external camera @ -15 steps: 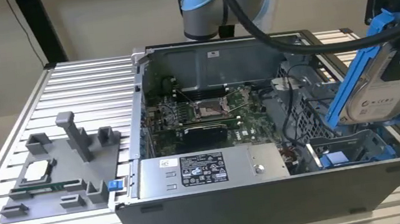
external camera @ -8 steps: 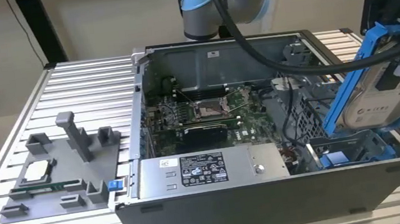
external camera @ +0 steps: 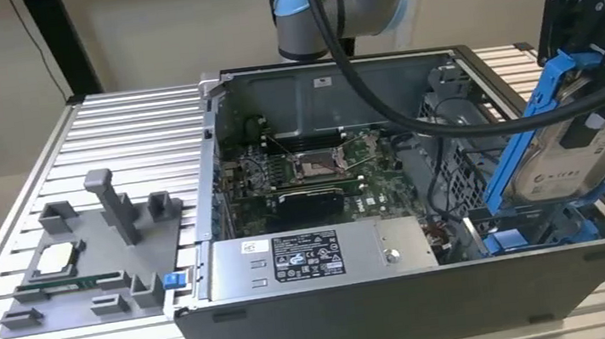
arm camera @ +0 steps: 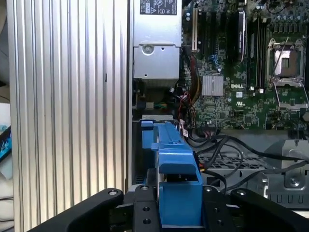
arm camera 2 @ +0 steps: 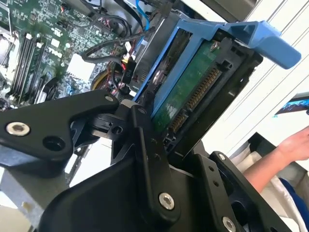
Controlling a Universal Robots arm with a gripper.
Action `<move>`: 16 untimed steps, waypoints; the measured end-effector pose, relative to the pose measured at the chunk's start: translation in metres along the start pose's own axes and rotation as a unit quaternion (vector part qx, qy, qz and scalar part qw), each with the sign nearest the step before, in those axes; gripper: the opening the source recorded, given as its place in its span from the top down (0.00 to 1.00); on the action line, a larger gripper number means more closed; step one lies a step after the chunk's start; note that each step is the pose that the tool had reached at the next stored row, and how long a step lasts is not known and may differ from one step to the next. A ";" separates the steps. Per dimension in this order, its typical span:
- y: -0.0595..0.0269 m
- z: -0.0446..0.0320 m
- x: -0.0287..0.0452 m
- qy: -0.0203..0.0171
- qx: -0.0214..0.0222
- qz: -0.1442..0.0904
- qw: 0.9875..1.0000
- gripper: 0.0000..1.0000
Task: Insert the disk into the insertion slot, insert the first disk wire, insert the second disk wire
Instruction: 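Insert the disk into the insertion slot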
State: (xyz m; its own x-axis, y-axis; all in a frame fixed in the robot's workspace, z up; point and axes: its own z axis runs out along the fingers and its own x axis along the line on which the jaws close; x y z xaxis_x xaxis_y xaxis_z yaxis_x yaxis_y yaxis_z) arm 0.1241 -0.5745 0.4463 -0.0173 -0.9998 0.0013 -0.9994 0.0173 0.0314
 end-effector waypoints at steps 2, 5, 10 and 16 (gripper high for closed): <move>0.0000 0.0001 0.0000 0.000 0.000 0.000 1.000 1.00; 0.0006 0.0011 0.0000 0.000 0.001 0.000 1.000 1.00; 0.0011 0.0048 0.0000 -0.003 0.006 0.000 1.000 1.00; 0.0019 0.0120 0.0000 -0.004 0.007 0.000 1.000 1.00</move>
State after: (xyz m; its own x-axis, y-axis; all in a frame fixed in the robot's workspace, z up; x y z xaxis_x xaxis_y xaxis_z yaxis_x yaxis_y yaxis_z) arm 0.1218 -0.5745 0.4343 -0.0173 -0.9998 -0.0072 -0.9997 0.0172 0.0175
